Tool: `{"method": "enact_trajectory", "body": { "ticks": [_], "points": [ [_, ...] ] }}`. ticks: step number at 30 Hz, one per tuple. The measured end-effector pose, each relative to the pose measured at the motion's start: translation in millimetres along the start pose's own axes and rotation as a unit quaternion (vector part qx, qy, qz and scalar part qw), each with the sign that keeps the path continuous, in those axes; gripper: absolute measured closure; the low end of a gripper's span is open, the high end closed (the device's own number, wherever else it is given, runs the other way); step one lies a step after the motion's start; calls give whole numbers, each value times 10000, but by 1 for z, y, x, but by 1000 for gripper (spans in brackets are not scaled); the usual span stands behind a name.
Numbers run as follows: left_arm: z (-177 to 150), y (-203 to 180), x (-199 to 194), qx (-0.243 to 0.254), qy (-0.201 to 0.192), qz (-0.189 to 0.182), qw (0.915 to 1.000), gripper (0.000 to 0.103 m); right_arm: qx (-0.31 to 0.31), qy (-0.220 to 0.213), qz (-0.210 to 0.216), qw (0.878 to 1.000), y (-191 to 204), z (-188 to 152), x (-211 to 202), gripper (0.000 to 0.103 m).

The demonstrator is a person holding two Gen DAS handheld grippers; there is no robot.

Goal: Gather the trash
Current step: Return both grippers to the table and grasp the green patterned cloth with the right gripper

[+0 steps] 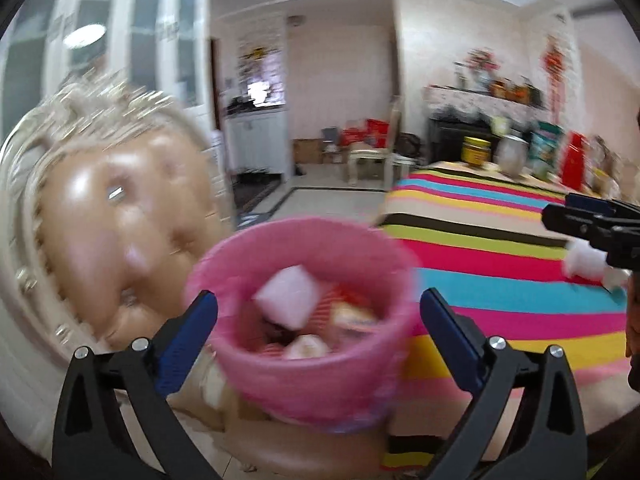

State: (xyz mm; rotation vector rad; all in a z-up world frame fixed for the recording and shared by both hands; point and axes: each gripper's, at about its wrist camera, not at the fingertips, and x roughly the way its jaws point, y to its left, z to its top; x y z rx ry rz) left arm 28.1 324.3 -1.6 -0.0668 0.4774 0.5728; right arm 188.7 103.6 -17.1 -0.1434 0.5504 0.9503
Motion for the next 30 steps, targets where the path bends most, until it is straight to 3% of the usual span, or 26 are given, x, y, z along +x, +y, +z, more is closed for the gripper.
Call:
{"method": "enact_trajectory", "body": {
  "ticks": [6, 12, 16, 22, 30],
  "points": [
    [5, -106, 3, 524, 289, -1050, 9927, 5, 545, 134, -980, 9936, -85, -47, -59, 18],
    [2, -209, 8, 984, 479, -1850, 9766, 5, 1266, 366, -1877, 9733, -178, -100, -111, 22],
    [-3, -262, 9, 1145, 580, -2189, 9673, 5, 1656, 602, -2246, 9584, -223, -127, -128, 26],
    [-3, -321, 25, 1302, 967, -2566, 9528, 5, 1815, 748, -2294, 9533, -254, -136, -127, 27],
    [-3, -331, 47, 1217, 1264, -2735, 9457, 5, 1452, 1217, -2326, 9539, -265, -126, -87, 27]
  ]
}}
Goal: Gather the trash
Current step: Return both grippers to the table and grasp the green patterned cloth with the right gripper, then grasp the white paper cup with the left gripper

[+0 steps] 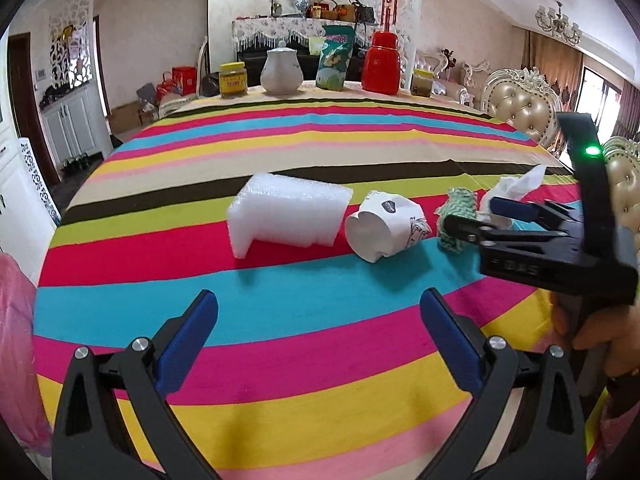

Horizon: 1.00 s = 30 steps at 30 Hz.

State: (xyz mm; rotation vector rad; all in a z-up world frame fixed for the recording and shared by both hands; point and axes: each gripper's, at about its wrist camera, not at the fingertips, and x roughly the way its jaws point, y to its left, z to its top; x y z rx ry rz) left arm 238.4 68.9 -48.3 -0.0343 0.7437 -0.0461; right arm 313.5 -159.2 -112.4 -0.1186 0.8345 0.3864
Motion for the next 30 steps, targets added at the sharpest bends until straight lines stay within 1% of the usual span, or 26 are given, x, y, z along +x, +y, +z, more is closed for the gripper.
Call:
{"method": "enact_trajectory", "body": {
  "ticks": [1, 2, 3, 5, 7, 10, 13, 16, 20, 22, 23, 26, 29, 30],
  "points": [
    [0, 2, 1, -20, 34, -9, 10000, 5, -33, 89, -7, 10000, 1, 2, 5, 27],
    [-1, 3, 3, -43, 62, -2, 10000, 5, -56, 176, 4, 9998, 2, 3, 10, 32],
    [-1, 4, 4, -67, 84, 4, 9999, 5, -119, 213, 23, 9997, 4, 4, 12, 46],
    [-1, 6, 7, -130, 162, -12, 9998, 5, -214, 243, 2, 9995, 6, 4, 12, 61],
    [-1, 5, 11, -186, 231, -29, 9996, 5, -161, 122, 60, 9998, 5, 2, 4, 65],
    [2, 0, 16, -183, 293, -40, 9994, 5, 33, -150, 181, 9997, -4, -6, -19, 66],
    [9, -12, 25, -99, 331, -61, 9994, 5, 171, -335, 363, 9986, -13, -13, -40, 66],
    [16, -26, 36, -24, 374, -20, 9993, 5, 259, -520, 356, 9977, -21, -25, -64, 66],
    [25, -33, 53, -164, 397, 69, 9991, 6, 574, -797, 451, 9941, -37, -47, -91, 66],
    [30, -36, 59, -239, 379, 105, 9989, 8, 743, -874, 523, 9920, -46, -56, -94, 66],
    [32, -37, 62, -246, 387, 119, 9989, 11, 789, -864, 562, 9915, -49, -59, -93, 66],
    [37, -46, 69, -228, 396, 173, 9988, 12, 878, -691, 491, 9925, -56, -60, -87, 66],
    [44, -58, 76, -65, 365, 193, 9991, 12, 960, -838, 533, 9904, -65, -58, -96, 66],
    [46, -62, 80, 12, 380, 174, 9991, 14, 966, -820, 521, 9906, -67, -59, -97, 65]
  ]
}}
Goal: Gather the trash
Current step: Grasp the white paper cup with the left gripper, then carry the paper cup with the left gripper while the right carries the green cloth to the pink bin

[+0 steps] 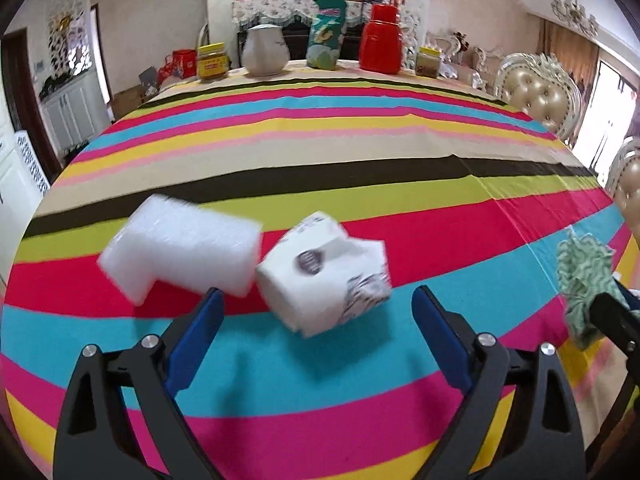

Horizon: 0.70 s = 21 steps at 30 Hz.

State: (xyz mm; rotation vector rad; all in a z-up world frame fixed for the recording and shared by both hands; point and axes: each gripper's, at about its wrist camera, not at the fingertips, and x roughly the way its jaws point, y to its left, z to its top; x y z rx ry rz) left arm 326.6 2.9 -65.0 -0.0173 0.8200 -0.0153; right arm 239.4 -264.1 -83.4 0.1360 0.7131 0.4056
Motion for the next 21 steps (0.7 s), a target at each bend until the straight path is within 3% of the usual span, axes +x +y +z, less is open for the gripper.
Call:
{"method": "enact_trajectory", "body": {
  "ticks": [1, 2, 3, 4, 5, 7, 10, 13, 14, 21],
  "points": [
    [1, -4, 5, 51, 34, -17, 10000, 18, 2, 46, -45, 10000, -2, 0, 1, 65],
    [2, -6, 9, 77, 88, -59, 9999, 34, 18, 106, -105, 9999, -4, -1, 3, 64],
    [2, -9, 13, 91, 125, -97, 9998, 44, 36, 152, -119, 9998, -6, -2, 5, 64],
    [2, -10, 13, 105, 95, -137, 9998, 44, 57, 181, -113, 9998, -7, -2, 7, 64],
    [2, -10, 12, 102, 54, -224, 9997, 55, 80, 195, -106, 9997, -7, -2, 8, 64],
    [0, -8, 2, 76, -181, -417, 9989, 56, 51, 178, -100, 9998, -6, -2, 7, 62],
    [-4, -6, -16, 112, -389, -400, 9984, 56, 6, 123, -79, 9999, -3, -2, 4, 59],
    [-12, -1, -36, 85, -530, -443, 9976, 56, 90, 82, 36, 9999, -4, -2, 1, 47],
    [-15, 1, -45, 61, -587, -449, 9972, 56, 113, 55, 84, 9999, -4, -2, -1, 37],
    [-45, 16, -81, -70, -847, -365, 9957, 55, -15, 27, 177, 9998, 1, -4, -2, 36]
  ]
}}
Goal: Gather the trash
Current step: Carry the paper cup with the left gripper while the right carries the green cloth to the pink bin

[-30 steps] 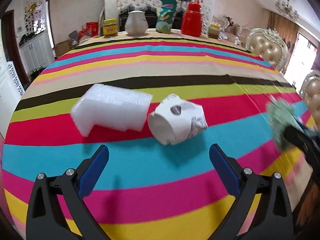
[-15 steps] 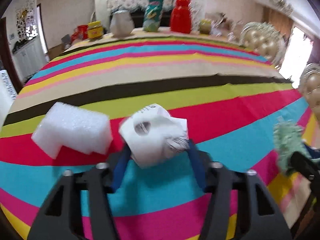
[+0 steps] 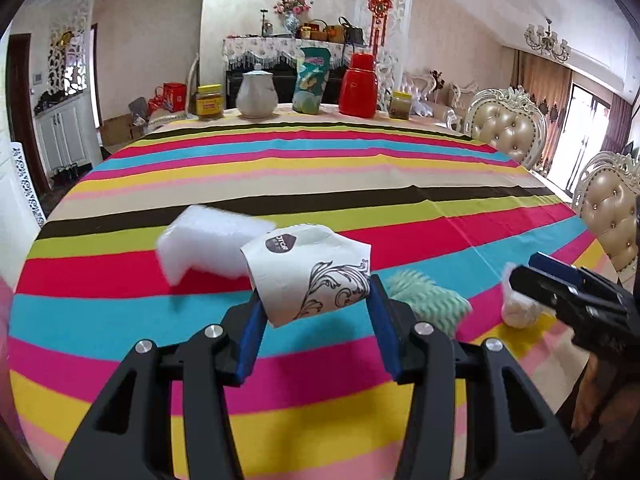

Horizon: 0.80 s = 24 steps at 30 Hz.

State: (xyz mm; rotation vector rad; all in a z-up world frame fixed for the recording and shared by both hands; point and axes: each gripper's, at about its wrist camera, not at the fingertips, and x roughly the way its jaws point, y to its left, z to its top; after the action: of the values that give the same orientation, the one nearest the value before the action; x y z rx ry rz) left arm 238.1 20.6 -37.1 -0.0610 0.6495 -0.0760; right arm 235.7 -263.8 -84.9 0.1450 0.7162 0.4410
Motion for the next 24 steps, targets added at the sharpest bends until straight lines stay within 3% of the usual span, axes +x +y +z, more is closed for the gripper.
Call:
{"method": "enact_trajectory", "body": {
  "ticks": [8, 16, 19, 20, 24],
  "points": [
    [-21, 25, -18, -127, 41, 185, 9997, 55, -500, 328, 459, 9972, 38, -6, 20, 39],
    [-35, 44, -39, -212, -28, 273, 9994, 55, -812, 899, -6, 9926, 57, -1, 59, 40],
    [-39, 47, -45, -204, -53, 282, 9994, 55, -843, 1149, -187, 9896, 56, -2, 70, 54],
    [-41, 48, -46, -217, -57, 265, 9994, 55, -848, 1154, -226, 9894, 56, -2, 70, 67],
    [-40, 50, -49, -247, -84, 258, 9993, 55, -995, 917, -244, 9905, 61, -4, 59, 71]
  ]
}}
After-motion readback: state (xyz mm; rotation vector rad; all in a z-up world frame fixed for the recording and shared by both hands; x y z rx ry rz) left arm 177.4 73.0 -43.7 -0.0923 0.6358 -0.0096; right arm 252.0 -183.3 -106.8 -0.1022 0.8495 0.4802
